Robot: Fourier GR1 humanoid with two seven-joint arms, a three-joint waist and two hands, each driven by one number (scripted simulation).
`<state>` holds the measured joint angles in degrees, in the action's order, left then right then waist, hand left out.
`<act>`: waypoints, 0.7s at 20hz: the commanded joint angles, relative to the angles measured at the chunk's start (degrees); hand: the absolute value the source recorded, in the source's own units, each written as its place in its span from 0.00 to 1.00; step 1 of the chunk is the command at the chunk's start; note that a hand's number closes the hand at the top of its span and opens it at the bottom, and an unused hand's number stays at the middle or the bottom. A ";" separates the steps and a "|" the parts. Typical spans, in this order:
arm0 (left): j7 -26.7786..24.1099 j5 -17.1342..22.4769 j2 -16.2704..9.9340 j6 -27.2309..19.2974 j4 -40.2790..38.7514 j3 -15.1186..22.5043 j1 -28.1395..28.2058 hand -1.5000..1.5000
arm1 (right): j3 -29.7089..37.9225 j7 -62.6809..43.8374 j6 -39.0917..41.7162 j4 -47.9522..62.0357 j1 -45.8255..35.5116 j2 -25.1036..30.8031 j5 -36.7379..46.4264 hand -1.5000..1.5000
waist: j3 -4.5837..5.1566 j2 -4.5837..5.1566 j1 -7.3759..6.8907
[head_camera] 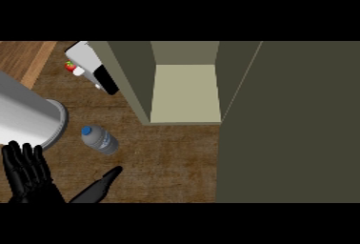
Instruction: Pick up the bottled water, place it into the cabinet and close the cabinet
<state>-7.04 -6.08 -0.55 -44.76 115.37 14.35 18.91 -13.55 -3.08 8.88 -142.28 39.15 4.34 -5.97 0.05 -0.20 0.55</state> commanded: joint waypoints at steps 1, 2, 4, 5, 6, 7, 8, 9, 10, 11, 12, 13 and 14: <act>-4.08 4.67 0.52 0.09 -6.99 -1.71 -1.97 0.00 | -0.24 0.79 2.18 -8.80 7.19 1.70 -1.40 0.00 | 0.00 -0.06 0.51; -7.40 9.38 -0.52 4.37 -9.61 -7.30 -1.51 0.00 | 1.11 -1.50 1.44 -8.75 4.77 2.24 -2.07 0.00 | 0.06 0.03 0.10; -11.98 13.77 -0.22 7.53 -12.91 -9.92 -2.32 0.00 | -0.69 4.05 3.21 -5.46 8.79 1.51 -0.84 0.00 | 0.04 -0.07 0.35; -14.75 14.86 0.52 8.40 -17.39 -11.07 -3.65 0.00 | -2.40 3.18 1.30 -4.88 5.72 -0.09 1.08 0.00 | 0.07 0.06 0.11; -16.74 16.66 0.53 6.90 -17.50 -8.80 -2.71 0.00 | 1.61 3.94 3.74 -7.52 9.61 2.62 -3.39 0.00 | 0.03 -0.04 0.34; -16.59 16.88 0.53 6.74 -21.20 -10.74 -6.78 0.00 | -2.14 0.86 1.41 -8.72 7.60 0.98 -0.04 0.00 | 0.06 0.12 0.23; -20.30 17.92 0.53 5.74 -25.83 -10.28 -8.02 0.00 | 1.19 4.63 3.67 -5.89 8.32 2.31 -2.67 0.00 | 0.03 0.09 0.48; -20.98 19.46 0.54 7.74 -25.70 -11.38 -7.08 0.00 | -0.59 1.79 1.85 -9.67 8.33 1.32 -1.97 0.00 | 0.06 0.11 0.24; -19.36 19.60 0.54 8.87 -24.90 -12.48 -7.67 0.00 | -4.67 2.94 2.29 -10.64 12.06 0.95 1.40 0.00 | 0.04 0.00 0.47; -24.54 23.03 0.54 9.86 -31.75 -14.78 -9.74 0.00 | 0.13 6.68 4.22 -7.26 12.23 2.74 -1.09 0.00 | 0.06 0.02 0.84; -24.94 23.47 0.43 14.03 -30.08 -17.00 -7.77 0.00 | 0.14 7.01 3.38 -5.52 10.55 1.77 -0.46 0.00 | 0.01 0.05 0.17; -31.00 27.31 0.54 9.06 -33.95 -12.38 -7.56 0.00 | 0.61 8.31 4.68 -6.19 12.69 2.48 -2.10 0.00 | 0.05 -0.01 0.47; -26.56 24.40 0.54 12.14 -35.82 -18.08 -12.25 0.00 | -1.55 8.83 4.26 -6.07 13.46 1.73 0.83 0.00 | 0.00 0.05 0.52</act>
<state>-30.08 15.36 -0.08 -35.22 87.02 0.87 10.91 -14.56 5.71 12.48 -142.68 48.62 5.65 -4.61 0.09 -0.17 0.96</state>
